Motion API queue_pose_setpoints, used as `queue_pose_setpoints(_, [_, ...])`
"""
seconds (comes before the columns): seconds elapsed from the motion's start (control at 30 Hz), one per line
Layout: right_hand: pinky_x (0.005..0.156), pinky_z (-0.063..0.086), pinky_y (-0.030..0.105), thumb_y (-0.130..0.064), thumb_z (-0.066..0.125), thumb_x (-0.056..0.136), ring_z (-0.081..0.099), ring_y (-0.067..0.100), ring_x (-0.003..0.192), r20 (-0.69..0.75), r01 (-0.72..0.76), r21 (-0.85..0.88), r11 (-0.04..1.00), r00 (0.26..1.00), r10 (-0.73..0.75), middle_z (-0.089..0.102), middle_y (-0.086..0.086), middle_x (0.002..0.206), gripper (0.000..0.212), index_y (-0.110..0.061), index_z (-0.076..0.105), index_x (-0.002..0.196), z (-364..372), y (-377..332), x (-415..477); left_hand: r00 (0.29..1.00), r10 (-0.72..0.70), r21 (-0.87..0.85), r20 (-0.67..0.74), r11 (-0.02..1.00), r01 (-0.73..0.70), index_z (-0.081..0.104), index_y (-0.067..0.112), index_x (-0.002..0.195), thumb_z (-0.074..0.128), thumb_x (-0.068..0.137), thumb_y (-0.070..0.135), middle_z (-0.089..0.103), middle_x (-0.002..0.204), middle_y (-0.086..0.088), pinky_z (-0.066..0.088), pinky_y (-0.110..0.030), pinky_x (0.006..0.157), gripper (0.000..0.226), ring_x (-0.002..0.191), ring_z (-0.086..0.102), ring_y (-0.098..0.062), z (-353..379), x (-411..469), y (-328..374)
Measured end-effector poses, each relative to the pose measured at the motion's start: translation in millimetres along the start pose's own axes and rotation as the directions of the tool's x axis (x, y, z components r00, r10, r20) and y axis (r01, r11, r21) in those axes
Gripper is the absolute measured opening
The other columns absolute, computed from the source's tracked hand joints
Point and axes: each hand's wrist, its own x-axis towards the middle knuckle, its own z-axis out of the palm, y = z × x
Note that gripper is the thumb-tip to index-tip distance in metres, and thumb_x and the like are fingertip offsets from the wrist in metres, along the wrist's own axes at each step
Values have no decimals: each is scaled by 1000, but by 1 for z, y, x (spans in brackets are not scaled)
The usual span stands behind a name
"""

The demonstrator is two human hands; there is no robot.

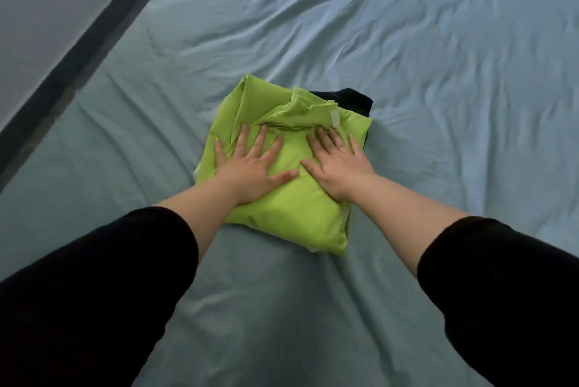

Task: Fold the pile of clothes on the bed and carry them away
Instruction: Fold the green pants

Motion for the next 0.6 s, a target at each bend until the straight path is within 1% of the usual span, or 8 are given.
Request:
queue_pose_setpoints(0.1, [117, -15, 45, -69, 6, 92, -22, 12, 145, 12, -4, 46, 999, 1000, 3, -23, -6, 159, 75, -29, -14, 152, 22, 0, 18, 1000, 15, -63, 8, 998, -15, -24, 55, 141, 2, 51, 102, -33, 154, 14, -18, -67, 106, 105, 140, -35, -20, 14, 17, -9])
queue_pose_setpoints(0.2, [117, -16, 46, -73, 5, 88, -25, 11, 145, -8, -15, 38, 999, 1000, 15, -27, -8, 158, 79, -30, -18, 150, 31, 1, 23, 1000, 16, -20, -21, 1000, -17, -29, 54, 138, 3, 50, 103, -39, 150, 16, -19, -67, 105, 106, 138, -39, -20, 23, 21, -9])
queue_pose_setpoints(0.3, [117, -14, 48, -71, 7, 90, -24, 13, 145, 37, -35, -2, 999, 999, 35, -26, -7, 158, 78, -28, -18, 150, 23, -3, 16, 999, -13, 39, 31, 999, 11, -30, 50, 140, 3, 50, 102, -39, 151, 12, -15, -70, 105, 109, 139, -38, -23, 13, 14, -4])
queue_pose_setpoints(0.37, [117, -12, 51, -67, 12, 94, -22, 14, 146, 71, -49, -12, 999, 996, 50, -24, -6, 159, 76, -26, -16, 151, 13, -9, 2, 997, -46, 78, 60, 996, 41, -27, 45, 143, 7, 57, 99, -37, 153, 9, -11, -73, 104, 107, 140, -36, -27, 2, 1, 7])
queue_pose_setpoints(0.43, [118, -9, 51, -59, 18, 97, -17, 15, 148, 90, -31, 42, 999, 996, 27, -19, -3, 161, 72, -24, -12, 153, 10, -16, -26, 995, -87, 81, 40, 993, 84, -21, 39, 148, 12, 72, 91, -30, 157, 4, -8, -75, 103, 98, 142, -32, -32, -4, -23, 22])
queue_pose_setpoints(0.5, [118, -4, 50, -53, 23, 100, -9, 14, 149, 80, 0, 147, 989, 997, -12, -11, -3, 162, 67, -24, -3, 154, 15, -19, -67, 994, -112, 49, 11, 993, 111, -13, 35, 152, 14, 84, 80, -23, 160, 0, -6, -74, 106, 86, 143, -29, -33, -1, -53, 40])
queue_pose_setpoints(0.57, [119, 4, 46, -45, 32, 101, 2, 13, 149, 61, 38, 264, 964, 997, -56, 2, -4, 163, 61, -25, 12, 154, 24, -14, -115, 992, -121, -3, 24, 993, 121, -11, 35, 152, 15, 89, 75, -21, 161, -2, -5, -71, 106, 79, 144, -27, -32, 8, -89, 60])
queue_pose_setpoints(0.6, [119, 12, 43, -40, 38, 100, 12, 14, 148, 38, 45, 343, 938, 997, -62, 11, -2, 162, 56, -24, 23, 152, 30, -10, -138, 991, -127, -32, 30, 991, 128, -9, 35, 152, 17, 90, 73, -20, 161, -2, -5, -70, 108, 77, 145, -25, -31, 13, -106, 71])
